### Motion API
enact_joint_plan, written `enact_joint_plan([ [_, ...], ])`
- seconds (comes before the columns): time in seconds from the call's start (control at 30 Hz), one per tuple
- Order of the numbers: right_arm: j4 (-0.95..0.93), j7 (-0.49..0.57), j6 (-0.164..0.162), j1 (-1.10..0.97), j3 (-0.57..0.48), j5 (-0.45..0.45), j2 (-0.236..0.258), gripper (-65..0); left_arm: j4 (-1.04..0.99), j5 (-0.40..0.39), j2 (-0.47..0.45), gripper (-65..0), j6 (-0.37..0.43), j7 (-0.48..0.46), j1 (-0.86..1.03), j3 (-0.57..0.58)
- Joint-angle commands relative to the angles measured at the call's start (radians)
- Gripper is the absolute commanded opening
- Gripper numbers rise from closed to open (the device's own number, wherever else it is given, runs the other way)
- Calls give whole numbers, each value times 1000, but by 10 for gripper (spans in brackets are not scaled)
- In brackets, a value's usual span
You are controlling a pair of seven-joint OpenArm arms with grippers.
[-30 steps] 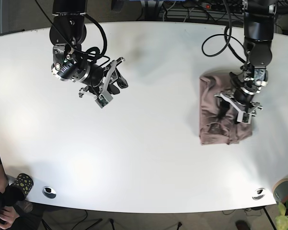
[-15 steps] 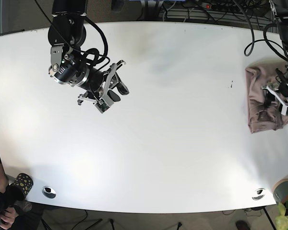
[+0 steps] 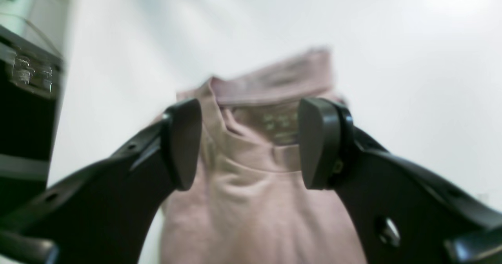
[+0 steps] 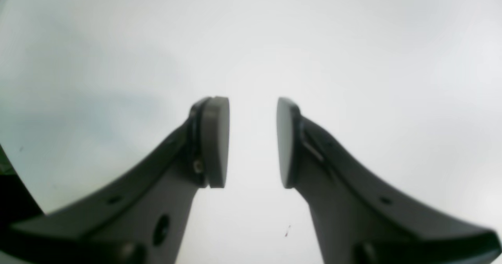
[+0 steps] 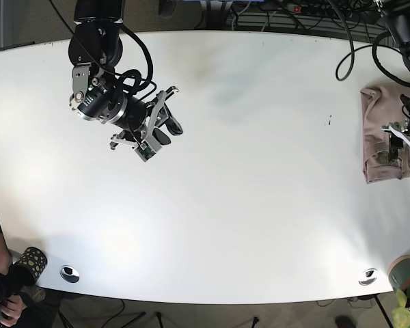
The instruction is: Fold the T-shirt properly
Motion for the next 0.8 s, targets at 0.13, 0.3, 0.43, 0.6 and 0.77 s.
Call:
enact_joint_plan([
  [0.13, 17, 22, 6, 15, 3, 17, 5, -461, 65, -5, 80, -297, 39, -21, 53, -64],
  [0.3, 17, 22, 6, 13, 3, 17, 7, -461, -17, -5, 130, -297, 51, -118, 82, -72],
  [0.43, 17, 22, 6, 15, 3, 17, 8, -461, -183, -4, 128, -297, 51, -202, 79, -71],
  [0.6, 17, 21, 6, 15, 5, 17, 13, -461, -395, -4, 76, -297, 51, -272, 48, -64],
  [0.77, 22, 21, 6, 10, 5, 17, 27, -461, -579, -8, -45, -297, 50, -314, 36, 28],
])
